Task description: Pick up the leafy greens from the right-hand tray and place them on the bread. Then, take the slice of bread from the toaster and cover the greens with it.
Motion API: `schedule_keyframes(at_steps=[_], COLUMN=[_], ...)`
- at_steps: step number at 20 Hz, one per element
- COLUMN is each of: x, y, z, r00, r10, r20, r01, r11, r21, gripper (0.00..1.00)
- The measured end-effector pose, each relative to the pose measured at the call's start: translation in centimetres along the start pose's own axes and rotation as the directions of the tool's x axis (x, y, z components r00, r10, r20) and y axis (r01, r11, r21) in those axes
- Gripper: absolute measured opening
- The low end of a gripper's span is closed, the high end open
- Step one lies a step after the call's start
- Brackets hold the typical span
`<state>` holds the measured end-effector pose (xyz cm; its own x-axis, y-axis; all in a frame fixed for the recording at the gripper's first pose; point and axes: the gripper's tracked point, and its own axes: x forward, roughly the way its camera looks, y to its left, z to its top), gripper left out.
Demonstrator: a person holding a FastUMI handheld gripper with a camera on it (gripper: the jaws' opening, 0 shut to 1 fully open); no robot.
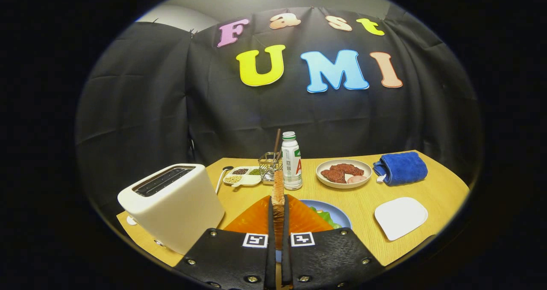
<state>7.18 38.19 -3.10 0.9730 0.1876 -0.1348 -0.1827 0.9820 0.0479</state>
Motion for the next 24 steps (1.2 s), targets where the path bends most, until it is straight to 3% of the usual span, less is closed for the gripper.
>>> schedule_keyframes(at_steps=[8, 15, 19, 24], x=[1.0, 2.0, 2.0, 2.2], y=[0.2, -2.2, -3.0, -3.9], z=[-1.9, -2.9, -3.3, -3.6], r00=[0.999, 0.998, 0.998, 0.997], r10=[0.009, -0.028, -0.033, -0.043], r20=[-0.038, -0.061, -0.059, -0.057], r01=[-0.009, 0.030, 0.034, 0.040], r11=[1.000, 0.999, 0.999, 0.998], r21=[0.010, 0.029, 0.001, -0.048], gripper=[0.05, 0.06, 0.17, 0.22])
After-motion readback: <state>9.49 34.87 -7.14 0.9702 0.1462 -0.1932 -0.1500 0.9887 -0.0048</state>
